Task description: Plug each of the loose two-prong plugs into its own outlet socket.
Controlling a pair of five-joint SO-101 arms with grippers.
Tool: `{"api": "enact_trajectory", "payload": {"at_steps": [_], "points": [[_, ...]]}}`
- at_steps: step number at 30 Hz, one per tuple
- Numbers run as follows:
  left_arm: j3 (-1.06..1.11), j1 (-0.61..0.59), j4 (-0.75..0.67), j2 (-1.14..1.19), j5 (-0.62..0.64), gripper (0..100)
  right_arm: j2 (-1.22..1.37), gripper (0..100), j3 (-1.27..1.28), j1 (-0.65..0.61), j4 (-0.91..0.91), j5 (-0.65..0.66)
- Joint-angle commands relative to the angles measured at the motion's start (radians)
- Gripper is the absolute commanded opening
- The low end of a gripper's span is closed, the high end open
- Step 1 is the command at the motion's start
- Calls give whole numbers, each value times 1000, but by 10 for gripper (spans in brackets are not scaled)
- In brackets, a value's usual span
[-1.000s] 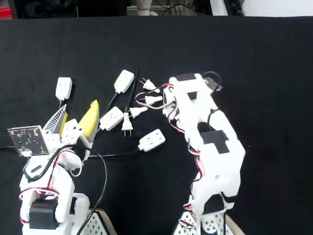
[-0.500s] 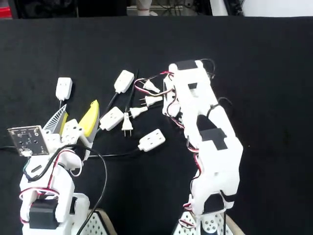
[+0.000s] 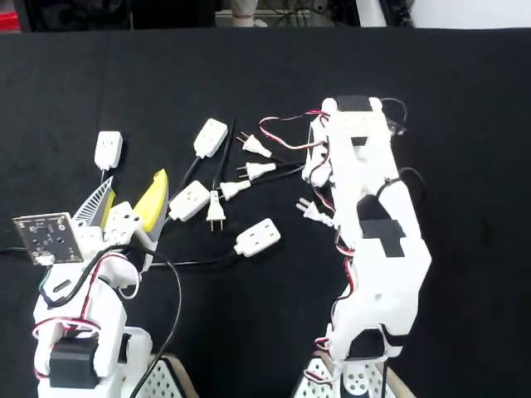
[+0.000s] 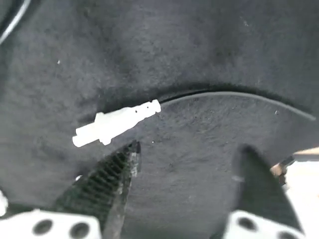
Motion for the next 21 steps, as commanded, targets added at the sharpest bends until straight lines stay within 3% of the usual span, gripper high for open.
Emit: {"api": "enact_trajectory", "payload": {"at_steps": [1, 8, 14, 21], "points": [[-8, -4, -26, 3, -6, 268, -53, 450, -28, 12, 11, -104], [-7, -4, -26, 3, -5, 268, 56, 451, -38, 0, -118, -213], [-7, -4, -26, 3, -5, 267, 163, 446, -108, -51, -94, -232], [-7, -4, -26, 3, -6, 267, 243, 302, -188, -115, -12, -221]]}}
